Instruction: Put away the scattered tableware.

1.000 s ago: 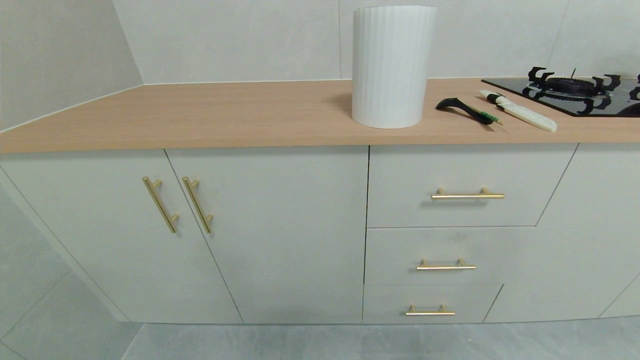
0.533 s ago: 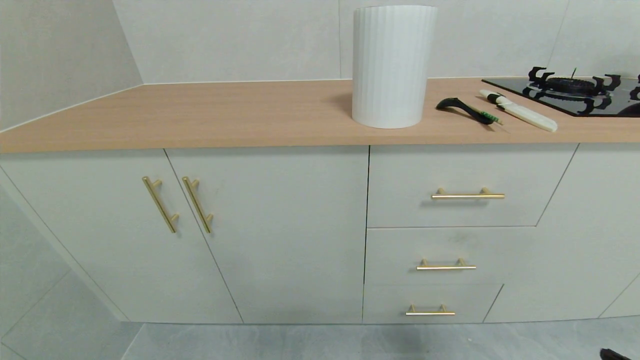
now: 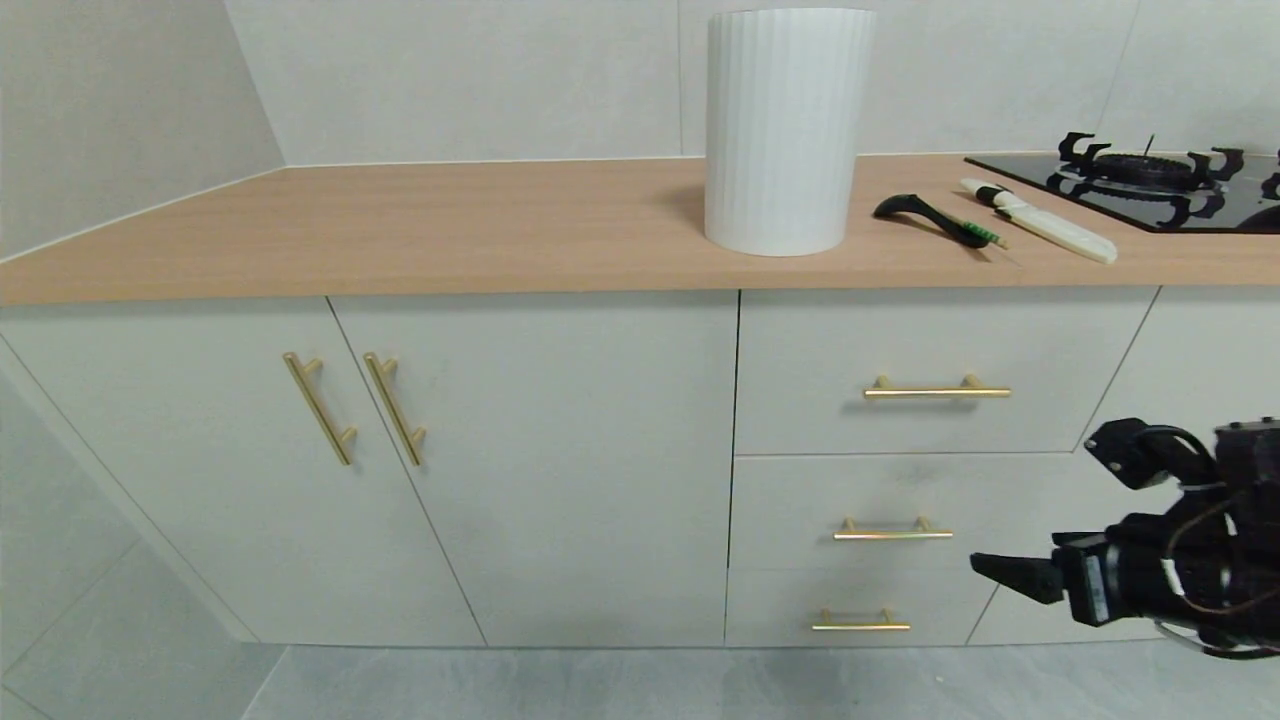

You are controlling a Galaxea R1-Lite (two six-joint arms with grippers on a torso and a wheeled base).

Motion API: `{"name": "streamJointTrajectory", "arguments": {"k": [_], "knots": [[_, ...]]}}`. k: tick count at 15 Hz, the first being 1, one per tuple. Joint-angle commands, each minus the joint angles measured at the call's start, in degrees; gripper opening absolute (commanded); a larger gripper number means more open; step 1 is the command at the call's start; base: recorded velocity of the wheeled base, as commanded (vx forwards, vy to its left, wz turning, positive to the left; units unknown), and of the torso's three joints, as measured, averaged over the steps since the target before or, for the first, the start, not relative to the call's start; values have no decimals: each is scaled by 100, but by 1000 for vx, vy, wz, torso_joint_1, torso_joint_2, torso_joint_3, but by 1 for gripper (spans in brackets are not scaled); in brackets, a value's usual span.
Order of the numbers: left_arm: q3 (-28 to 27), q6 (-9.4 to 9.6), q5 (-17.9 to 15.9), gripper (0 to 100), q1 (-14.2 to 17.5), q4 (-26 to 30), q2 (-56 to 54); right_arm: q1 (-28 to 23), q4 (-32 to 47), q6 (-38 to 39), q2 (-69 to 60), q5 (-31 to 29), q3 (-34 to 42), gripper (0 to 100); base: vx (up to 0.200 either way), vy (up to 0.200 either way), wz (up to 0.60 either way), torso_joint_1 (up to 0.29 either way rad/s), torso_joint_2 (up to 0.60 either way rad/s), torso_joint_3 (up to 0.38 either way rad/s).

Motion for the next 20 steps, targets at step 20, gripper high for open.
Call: {"name": "streamJointTrajectory", "arguments": {"k": [20], "knots": [[0, -4, 1, 100, 0, -2, 2, 188, -3954, 397, 4662, -1667, -1235, 100, 0, 0, 0, 0, 0, 0]]}}
